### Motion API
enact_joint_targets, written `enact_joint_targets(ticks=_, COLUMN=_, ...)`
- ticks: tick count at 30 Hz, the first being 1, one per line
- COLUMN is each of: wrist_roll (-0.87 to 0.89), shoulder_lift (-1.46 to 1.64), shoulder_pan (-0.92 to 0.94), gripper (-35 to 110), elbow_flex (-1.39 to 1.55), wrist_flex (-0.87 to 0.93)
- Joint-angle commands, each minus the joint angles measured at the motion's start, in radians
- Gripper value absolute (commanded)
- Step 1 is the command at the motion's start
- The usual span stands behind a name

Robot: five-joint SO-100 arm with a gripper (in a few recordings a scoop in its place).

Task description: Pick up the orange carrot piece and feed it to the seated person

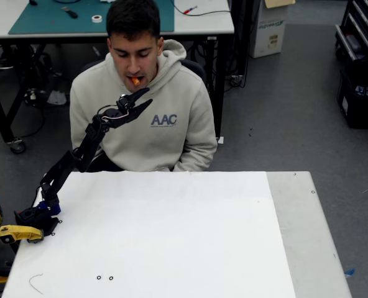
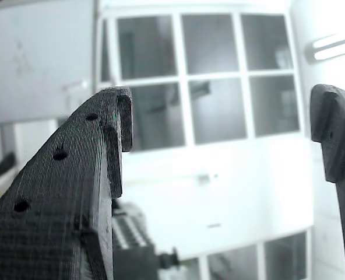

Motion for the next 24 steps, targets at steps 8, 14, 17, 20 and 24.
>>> enact_joint_targets(ticks=8, wrist_roll=-0.003, shoulder_lift=0.098, shoulder_pan=0.0, gripper=-4, elbow_flex=0.009, wrist_flex=0.009)
enact_joint_targets(ticks=14, wrist_roll=0.0, shoulder_lift=0.141, shoulder_pan=0.0, gripper=-3, elbow_flex=0.127, wrist_flex=0.009)
enact_joint_targets(ticks=17, wrist_roll=0.052, shoulder_lift=0.201, shoulder_pan=0.0, gripper=-3, elbow_flex=0.206, wrist_flex=0.009)
enact_joint_targets(ticks=20, wrist_roll=0.195, shoulder_lift=0.284, shoulder_pan=0.0, gripper=-3, elbow_flex=0.307, wrist_flex=0.009)
enact_joint_targets(ticks=24, wrist_roll=0.425, shoulder_lift=0.414, shoulder_pan=-0.002, gripper=-3, elbow_flex=0.471, wrist_flex=0.009)
